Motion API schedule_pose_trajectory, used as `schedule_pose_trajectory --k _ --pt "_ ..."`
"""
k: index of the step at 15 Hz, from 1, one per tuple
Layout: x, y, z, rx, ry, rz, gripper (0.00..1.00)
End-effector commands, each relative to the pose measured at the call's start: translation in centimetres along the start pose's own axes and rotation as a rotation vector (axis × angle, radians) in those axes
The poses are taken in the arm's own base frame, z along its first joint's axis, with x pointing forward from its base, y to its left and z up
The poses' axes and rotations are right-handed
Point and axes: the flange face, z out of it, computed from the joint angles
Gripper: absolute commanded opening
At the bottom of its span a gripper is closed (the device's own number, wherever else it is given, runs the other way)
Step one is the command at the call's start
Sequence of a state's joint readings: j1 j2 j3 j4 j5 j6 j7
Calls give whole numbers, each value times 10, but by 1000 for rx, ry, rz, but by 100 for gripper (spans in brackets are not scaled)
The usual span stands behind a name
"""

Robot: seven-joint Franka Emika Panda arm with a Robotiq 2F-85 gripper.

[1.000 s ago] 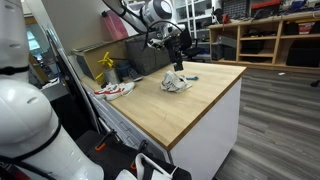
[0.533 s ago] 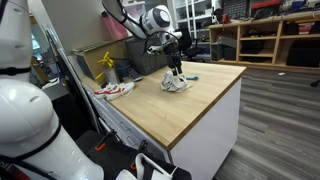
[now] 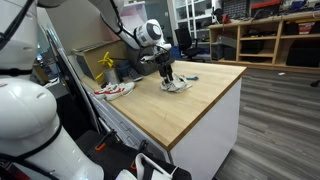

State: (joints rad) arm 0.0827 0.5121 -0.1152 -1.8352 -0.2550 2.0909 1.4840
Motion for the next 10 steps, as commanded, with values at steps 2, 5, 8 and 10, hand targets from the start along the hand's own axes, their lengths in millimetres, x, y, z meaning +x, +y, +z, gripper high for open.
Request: schedule_pose_trajectory --k 2,5,8,10 --pt "-25 -16 4 71 44 -30 98" --pt "-24 -23 -26 156 66 -44 100" --pt "-14 -29 -57 241 113 -44 100" --pt "-3 -31 -67 271 145 -38 100"
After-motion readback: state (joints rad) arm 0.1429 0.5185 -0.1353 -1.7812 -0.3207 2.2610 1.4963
